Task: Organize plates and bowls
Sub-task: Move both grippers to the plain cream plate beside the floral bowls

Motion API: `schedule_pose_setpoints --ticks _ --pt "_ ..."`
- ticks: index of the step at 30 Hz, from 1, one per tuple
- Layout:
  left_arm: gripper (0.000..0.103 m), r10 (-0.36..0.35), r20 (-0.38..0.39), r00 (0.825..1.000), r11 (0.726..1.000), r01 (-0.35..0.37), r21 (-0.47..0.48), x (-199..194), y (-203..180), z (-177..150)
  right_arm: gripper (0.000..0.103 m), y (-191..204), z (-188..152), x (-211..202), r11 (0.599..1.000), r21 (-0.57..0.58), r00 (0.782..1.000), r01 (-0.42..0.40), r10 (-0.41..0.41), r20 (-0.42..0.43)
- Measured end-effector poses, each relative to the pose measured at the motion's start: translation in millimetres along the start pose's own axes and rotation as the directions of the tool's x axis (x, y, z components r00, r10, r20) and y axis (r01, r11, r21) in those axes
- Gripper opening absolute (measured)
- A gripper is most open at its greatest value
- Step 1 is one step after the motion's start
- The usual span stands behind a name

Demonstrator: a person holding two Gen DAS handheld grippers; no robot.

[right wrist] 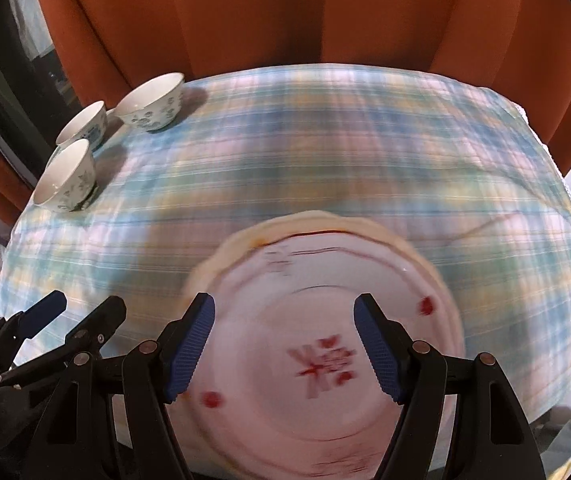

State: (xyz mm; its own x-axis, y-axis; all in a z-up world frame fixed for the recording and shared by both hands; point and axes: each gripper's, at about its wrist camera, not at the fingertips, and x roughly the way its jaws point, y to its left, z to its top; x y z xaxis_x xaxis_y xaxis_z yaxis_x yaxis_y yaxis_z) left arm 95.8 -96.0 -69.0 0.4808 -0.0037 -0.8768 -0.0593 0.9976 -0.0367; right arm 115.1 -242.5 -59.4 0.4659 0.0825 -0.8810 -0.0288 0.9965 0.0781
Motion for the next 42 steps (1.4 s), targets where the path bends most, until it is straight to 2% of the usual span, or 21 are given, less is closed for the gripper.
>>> schedule_pose_setpoints --ticks 6,14,20,31,37,42 --pt "0.074 -0.017 0.008 1.0 0.999 0.017 0.031 2 47 11 0.075 47 1 2 0.999 0.038 1.0 0.013 -0.012 -0.012" --pt "0.074 -0.017 0.054 0.998 0.998 0.013 0.066 8 113 30 0.075 117 11 8 0.998 0.055 0.999 0.042 -0.044 0.03" --pt "0.071 -0.026 0.024 0.999 0.999 0.025 0.039 13 159 43 0.075 163 28 20 0.996 0.064 0.998 0.054 -0.056 0.03" --pt "0.071 -0.019 0.095 0.995 1.0 0.018 0.011 34 201 107 0.075 222 90 28 0.999 0.024 0.994 0.043 -0.045 0.097" --pt "0.065 -0.008 0.088 0.996 1.0 0.007 0.011 53 207 139 0.075 253 129 57 1.0 0.003 0.996 0.005 -0.005 0.094" --pt "0.061 -0.002 0.056 0.998 1.0 0.002 0.012 80 210 157 0.074 260 150 83 1.0 0.013 0.997 0.004 -0.005 0.077"
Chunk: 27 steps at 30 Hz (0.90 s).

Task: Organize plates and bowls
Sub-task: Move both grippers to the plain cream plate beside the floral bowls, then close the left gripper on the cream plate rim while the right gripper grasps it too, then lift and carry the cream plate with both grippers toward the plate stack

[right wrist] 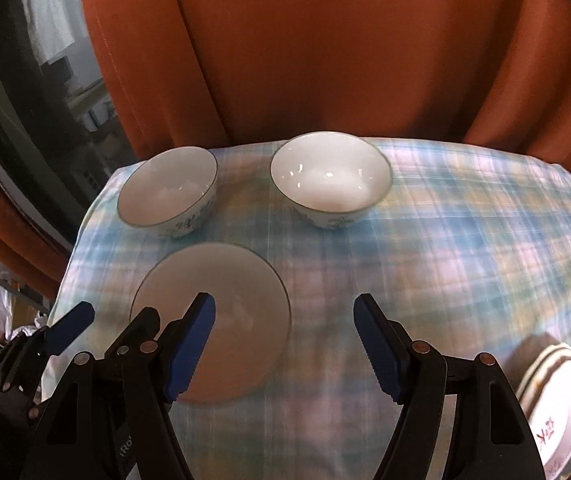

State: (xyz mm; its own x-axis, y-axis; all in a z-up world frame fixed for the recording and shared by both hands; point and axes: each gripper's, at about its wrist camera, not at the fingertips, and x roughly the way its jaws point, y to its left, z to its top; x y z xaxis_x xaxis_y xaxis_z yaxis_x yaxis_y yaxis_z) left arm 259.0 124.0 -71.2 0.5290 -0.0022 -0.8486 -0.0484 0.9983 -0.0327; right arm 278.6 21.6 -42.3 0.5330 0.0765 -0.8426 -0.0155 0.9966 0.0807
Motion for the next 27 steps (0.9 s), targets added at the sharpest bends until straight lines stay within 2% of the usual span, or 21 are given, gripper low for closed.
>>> schedule_pose_setpoints --ticks 5,9,12,19,20,27 --pt "0.058 0.004 -0.046 0.999 1.0 -0.005 -0.009 23 2 4 0.067 3 9 28 1.0 -0.003 0.999 -0.012 0.012 -0.048" --pt "0.047 -0.015 -0.094 0.995 1.0 0.015 -0.001 40 0 2 0.059 6 8 47 1.0 0.005 0.995 -0.027 0.028 -0.097" --pt "0.043 -0.029 -0.111 0.993 1.0 0.03 0.009 48 -2 1 0.053 9 5 56 1.0 0.009 0.992 -0.029 0.03 -0.12" --pt "0.029 -0.043 -0.154 0.987 0.999 0.045 0.008 62 -6 0 0.03 7 2 67 1.0 -0.012 0.991 0.002 -0.003 -0.136" --pt "0.026 -0.052 -0.159 0.986 0.999 0.054 0.009 64 -9 0 0.029 5 2 67 1.0 -0.011 0.99 -0.002 0.0 -0.139" --pt "0.026 -0.03 -0.145 0.989 0.999 0.037 0.04 60 -17 -2 0.027 3 1 66 1.0 -0.015 0.989 -0.004 0.001 -0.15"
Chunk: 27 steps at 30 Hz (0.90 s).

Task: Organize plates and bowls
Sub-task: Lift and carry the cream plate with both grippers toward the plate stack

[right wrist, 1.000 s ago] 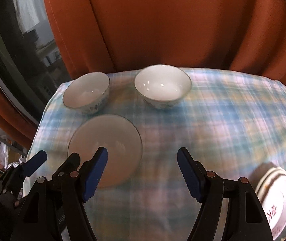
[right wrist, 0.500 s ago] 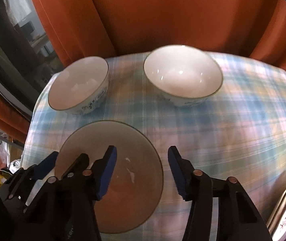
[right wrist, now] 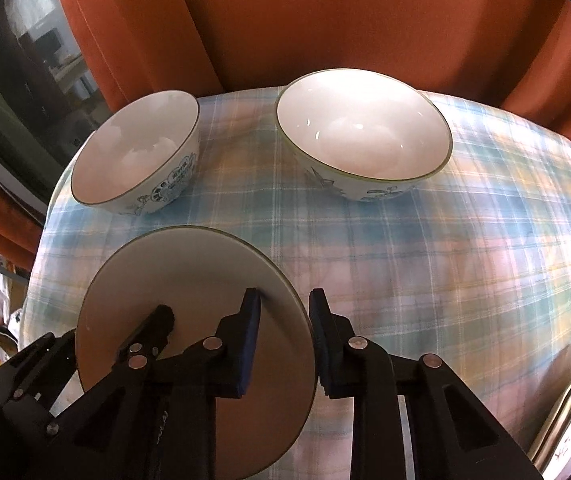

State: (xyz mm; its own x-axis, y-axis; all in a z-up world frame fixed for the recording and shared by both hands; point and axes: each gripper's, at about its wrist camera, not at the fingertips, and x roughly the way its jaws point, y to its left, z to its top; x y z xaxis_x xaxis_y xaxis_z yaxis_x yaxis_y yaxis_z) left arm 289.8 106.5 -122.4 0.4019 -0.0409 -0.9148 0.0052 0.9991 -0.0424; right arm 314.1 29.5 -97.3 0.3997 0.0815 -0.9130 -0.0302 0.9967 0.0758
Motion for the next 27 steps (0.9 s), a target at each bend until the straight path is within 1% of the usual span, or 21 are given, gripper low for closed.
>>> schedule_pose_setpoints --ticks 7,14,20,27 --pt "0.026 -0.019 0.001 1.0 0.999 0.019 0.026 -14 -10 -15 0.027 -6 -13 -15 1.0 0.0 1.0 0.022 -0.022 0.0" --pt "0.026 -0.045 0.01 0.999 0.996 0.045 0.071 -42 -23 -39 0.027 -19 -36 -39 0.999 0.035 0.999 0.038 -0.039 0.012" --pt "0.026 -0.046 0.018 0.999 0.995 0.045 0.09 -62 -35 -58 0.027 -32 -59 -64 0.997 0.064 0.999 0.043 -0.045 0.026" --pt "0.026 -0.037 0.024 0.999 0.994 0.035 0.103 -84 -58 -85 0.027 -48 -86 -86 0.998 0.056 0.998 0.038 -0.041 0.041"
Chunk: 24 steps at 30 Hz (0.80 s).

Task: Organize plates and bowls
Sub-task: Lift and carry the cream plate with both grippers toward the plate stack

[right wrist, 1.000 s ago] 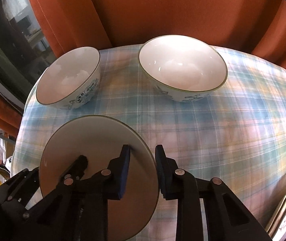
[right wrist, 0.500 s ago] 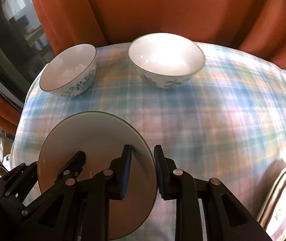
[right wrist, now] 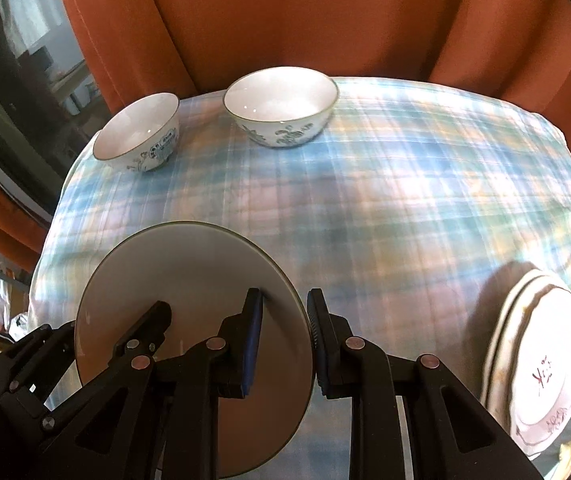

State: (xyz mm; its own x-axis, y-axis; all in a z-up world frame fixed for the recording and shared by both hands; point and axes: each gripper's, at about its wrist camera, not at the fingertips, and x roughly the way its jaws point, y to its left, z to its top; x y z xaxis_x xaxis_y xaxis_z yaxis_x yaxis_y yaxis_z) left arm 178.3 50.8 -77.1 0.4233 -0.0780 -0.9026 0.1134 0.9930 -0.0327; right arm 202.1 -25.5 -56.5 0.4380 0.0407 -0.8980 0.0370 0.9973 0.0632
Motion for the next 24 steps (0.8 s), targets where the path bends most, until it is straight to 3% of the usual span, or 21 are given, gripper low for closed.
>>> schedule_pose_setpoints --ticks 12,24 --pt "0.026 -0.004 -0.029 1.0 1.0 0.003 -0.009 -14 -51 -40 0.027 -51 -44 -27 1.0 -0.008 1.0 0.002 -0.003 -0.006" --pt "0.026 0.009 -0.058 0.998 0.999 -0.012 -0.046 1 -84 -68 0.027 -88 -68 -18 0.999 -0.033 1.0 -0.007 0.006 -0.026"
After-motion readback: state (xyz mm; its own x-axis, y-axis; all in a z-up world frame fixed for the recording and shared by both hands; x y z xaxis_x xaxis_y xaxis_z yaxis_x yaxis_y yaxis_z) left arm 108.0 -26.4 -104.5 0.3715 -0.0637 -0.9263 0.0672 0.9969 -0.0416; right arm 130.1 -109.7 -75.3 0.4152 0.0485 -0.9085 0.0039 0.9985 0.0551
